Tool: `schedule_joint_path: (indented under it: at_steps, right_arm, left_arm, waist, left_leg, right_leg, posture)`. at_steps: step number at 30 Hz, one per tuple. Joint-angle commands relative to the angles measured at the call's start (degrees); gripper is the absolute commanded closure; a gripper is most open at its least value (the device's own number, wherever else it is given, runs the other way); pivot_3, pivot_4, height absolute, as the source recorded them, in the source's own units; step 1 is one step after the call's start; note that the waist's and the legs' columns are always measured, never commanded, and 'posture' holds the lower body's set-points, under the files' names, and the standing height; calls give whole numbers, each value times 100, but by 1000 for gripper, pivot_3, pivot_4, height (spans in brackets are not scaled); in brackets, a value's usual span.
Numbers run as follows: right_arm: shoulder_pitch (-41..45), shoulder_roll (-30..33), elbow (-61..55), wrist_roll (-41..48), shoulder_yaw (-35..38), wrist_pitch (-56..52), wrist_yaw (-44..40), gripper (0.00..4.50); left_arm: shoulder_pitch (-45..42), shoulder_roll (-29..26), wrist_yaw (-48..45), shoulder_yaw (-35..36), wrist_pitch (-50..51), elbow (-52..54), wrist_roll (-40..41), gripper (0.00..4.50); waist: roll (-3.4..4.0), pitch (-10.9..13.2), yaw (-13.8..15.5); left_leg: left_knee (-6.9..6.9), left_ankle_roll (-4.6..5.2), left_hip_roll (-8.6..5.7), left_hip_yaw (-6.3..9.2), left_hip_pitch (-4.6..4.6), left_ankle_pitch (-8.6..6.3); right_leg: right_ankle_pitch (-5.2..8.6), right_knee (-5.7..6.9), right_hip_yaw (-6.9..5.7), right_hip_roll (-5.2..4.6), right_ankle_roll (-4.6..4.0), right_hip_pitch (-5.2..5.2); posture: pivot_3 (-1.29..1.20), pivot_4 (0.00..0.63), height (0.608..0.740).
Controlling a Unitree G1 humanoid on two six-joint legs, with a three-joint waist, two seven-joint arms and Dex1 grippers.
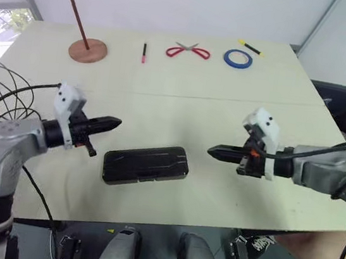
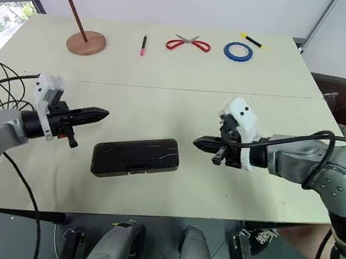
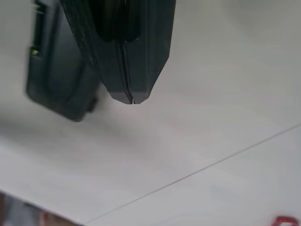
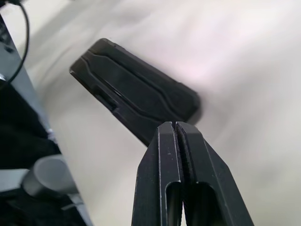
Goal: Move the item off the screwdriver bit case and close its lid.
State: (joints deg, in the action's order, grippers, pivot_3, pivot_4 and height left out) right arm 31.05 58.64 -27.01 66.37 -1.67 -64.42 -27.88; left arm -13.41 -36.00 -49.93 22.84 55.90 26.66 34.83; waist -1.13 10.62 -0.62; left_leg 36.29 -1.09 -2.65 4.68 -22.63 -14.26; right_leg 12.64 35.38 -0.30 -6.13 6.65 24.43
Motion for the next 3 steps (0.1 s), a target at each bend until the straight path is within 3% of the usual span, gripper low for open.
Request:
schedule_joint_path:
  at_steps: [1,3]
  right_arm:
    - [75,164,120,-532,146,330,-610,4417]
    - [84,199,291,-858,123,503,-889,4417]
  left_arm:
    - [215,118,477,493,452,762,792,4500]
    - [385,179,697,557,533,964,1038,4500]
  waist:
    - [-1,0,13]
    - [-1,0,9]
  left_leg:
    - [2,0,0,0,0,0]
    - [4,0,2,-2,2,0]
  right_leg:
    - [0,0,0,0,-1,-2]
    - [-2,-1,-1,2,-5,-5]
  posture:
    - [0,150,740]
    - [0,150,740]
